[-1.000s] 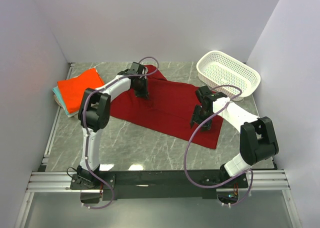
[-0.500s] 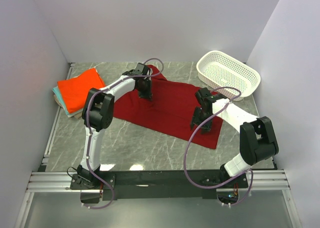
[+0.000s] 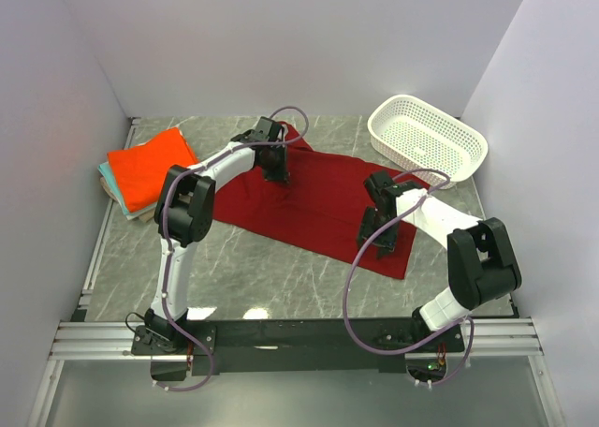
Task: Fold and stack the t-shirts
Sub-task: Fold the tshirt
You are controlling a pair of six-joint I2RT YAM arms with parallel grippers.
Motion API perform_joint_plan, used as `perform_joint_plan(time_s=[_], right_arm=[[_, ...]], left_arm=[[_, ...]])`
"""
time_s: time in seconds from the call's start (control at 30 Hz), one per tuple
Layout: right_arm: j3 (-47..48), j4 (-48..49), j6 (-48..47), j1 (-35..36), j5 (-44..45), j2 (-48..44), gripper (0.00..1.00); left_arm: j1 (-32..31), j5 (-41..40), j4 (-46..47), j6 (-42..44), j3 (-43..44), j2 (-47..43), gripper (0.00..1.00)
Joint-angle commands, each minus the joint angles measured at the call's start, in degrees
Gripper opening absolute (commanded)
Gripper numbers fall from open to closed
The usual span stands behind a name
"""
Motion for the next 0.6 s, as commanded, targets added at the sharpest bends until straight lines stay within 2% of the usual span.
perform_joint_plan(time_s=[0.0, 0.57], right_arm=[[-0.56, 1.12, 0.77, 0.62, 0.41, -2.14, 0.58], [-1.52, 1.21, 0.94, 0.80, 0.50, -2.49, 0.58]], left_arm=[[-0.52, 1.56, 2.55, -1.30, 0.46, -2.02, 0.00], [-1.66, 1.21, 2.81, -1.74, 0.72, -0.70, 0.01]])
